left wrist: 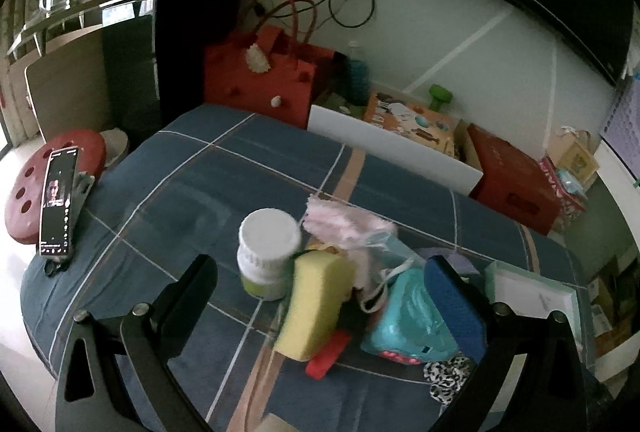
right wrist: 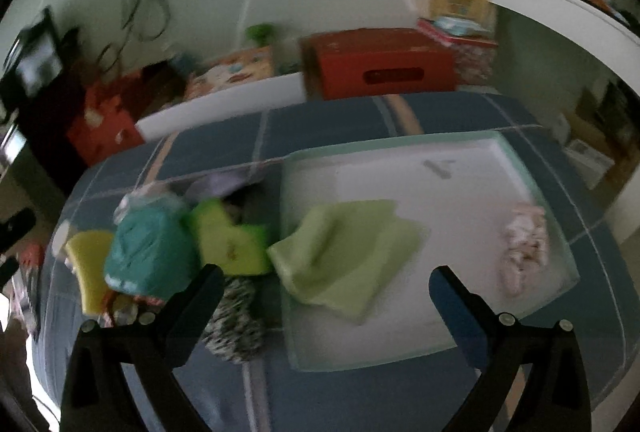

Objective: Organize soft objects
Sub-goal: 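Move both open tools back from the tray toward the pile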

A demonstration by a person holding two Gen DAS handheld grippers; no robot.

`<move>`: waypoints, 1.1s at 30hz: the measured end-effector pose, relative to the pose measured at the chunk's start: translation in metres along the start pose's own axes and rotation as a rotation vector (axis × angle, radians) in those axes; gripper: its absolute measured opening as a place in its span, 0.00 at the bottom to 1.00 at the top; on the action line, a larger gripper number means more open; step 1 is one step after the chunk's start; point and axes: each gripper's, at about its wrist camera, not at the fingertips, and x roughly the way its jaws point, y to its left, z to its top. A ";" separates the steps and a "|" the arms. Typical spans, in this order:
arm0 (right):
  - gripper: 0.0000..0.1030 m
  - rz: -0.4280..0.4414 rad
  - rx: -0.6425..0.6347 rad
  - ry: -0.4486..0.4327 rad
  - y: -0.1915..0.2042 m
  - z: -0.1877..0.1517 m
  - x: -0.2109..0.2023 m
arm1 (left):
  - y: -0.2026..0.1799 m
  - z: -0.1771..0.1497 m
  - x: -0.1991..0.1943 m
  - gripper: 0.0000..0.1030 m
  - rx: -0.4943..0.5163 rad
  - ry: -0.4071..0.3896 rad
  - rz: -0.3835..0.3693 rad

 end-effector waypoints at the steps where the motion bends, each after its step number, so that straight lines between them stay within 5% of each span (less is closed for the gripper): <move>1: 1.00 0.011 -0.016 0.006 0.007 -0.002 0.001 | 0.000 -0.002 -0.001 1.00 0.006 -0.005 0.004; 11: 1.00 0.069 -0.146 0.092 0.054 -0.024 0.021 | 0.003 -0.029 0.012 1.00 0.016 0.057 -0.010; 21: 1.00 0.062 -0.175 0.181 0.060 -0.036 0.046 | 0.002 -0.052 0.045 1.00 0.083 0.261 -0.008; 33: 1.00 0.060 -0.219 0.224 0.065 -0.045 0.061 | 0.005 -0.068 0.073 0.99 0.023 0.392 -0.054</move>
